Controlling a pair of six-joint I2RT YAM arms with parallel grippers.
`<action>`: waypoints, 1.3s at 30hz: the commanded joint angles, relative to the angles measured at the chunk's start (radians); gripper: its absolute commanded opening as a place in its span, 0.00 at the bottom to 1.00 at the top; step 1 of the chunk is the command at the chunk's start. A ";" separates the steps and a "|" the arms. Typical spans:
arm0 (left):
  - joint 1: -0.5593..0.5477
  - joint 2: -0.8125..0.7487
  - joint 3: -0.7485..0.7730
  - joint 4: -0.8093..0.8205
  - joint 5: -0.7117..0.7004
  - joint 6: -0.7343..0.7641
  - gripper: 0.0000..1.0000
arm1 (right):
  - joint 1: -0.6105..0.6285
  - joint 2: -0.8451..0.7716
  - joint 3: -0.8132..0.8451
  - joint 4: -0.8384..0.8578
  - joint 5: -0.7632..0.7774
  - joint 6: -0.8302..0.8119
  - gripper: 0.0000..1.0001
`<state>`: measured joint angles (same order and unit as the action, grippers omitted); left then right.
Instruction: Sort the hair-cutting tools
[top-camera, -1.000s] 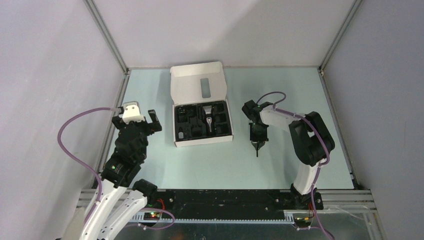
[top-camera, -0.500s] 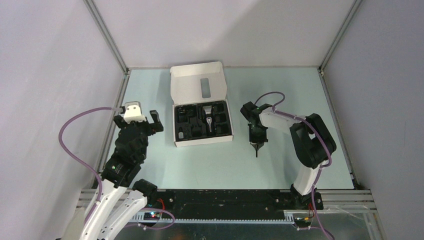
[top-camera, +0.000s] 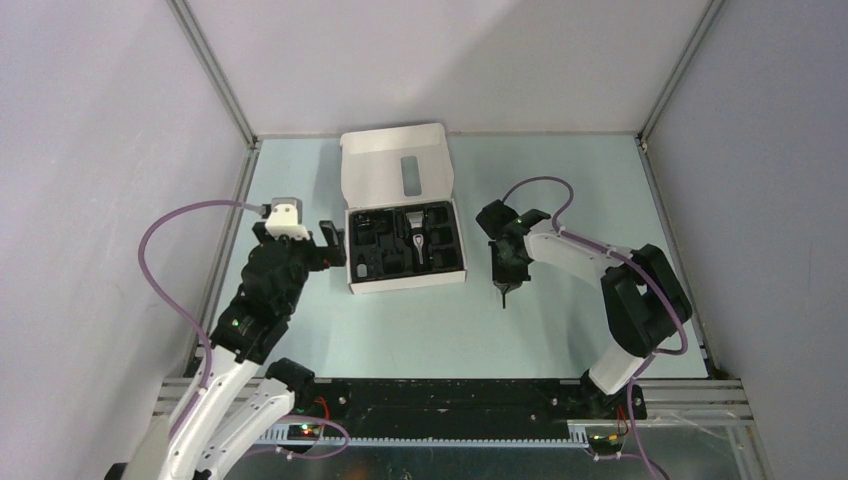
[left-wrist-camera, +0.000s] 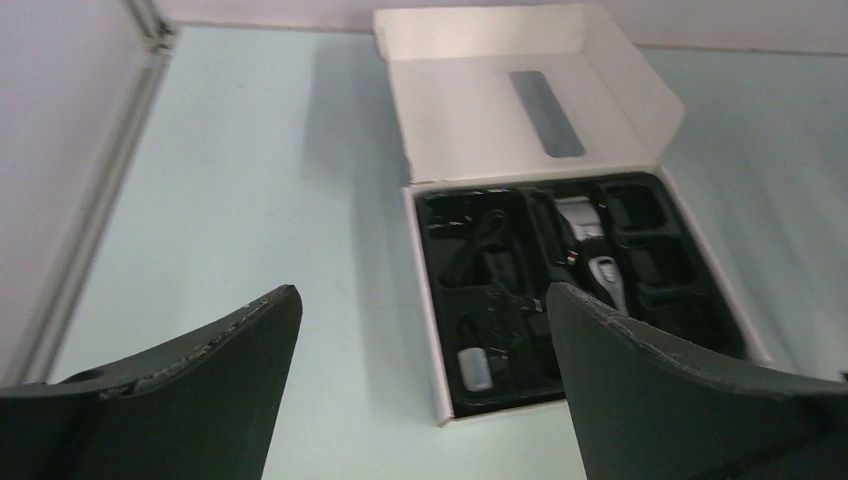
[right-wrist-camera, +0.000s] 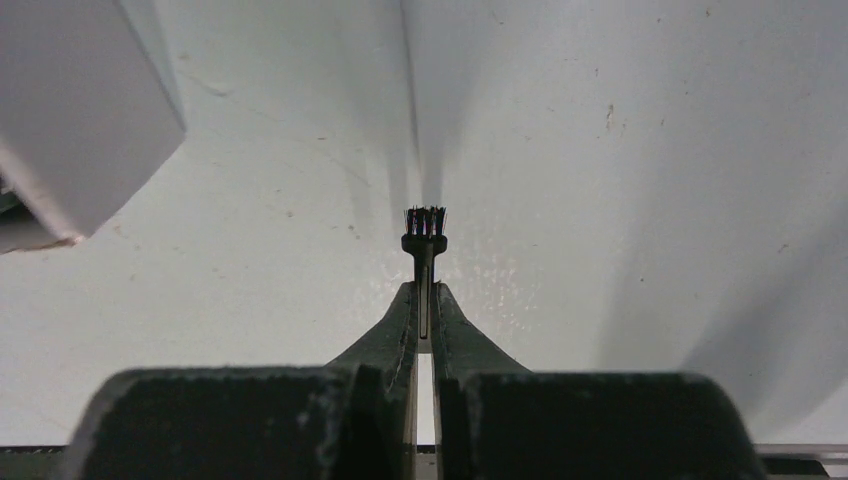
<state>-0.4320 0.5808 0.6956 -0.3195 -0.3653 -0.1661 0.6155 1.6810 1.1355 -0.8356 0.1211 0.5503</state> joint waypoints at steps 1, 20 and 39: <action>-0.004 0.043 0.040 0.019 0.205 -0.138 1.00 | 0.015 -0.088 0.021 0.029 -0.013 0.043 0.00; -0.196 0.315 -0.065 0.376 0.505 -0.448 0.89 | 0.086 -0.289 0.026 0.190 -0.017 0.128 0.00; -0.283 0.649 0.093 0.481 0.624 -0.512 0.70 | 0.191 -0.301 0.026 0.273 -0.027 0.039 0.00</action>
<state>-0.7029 1.1965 0.7345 0.0978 0.2184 -0.6571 0.7937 1.4055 1.1355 -0.6025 0.0952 0.6128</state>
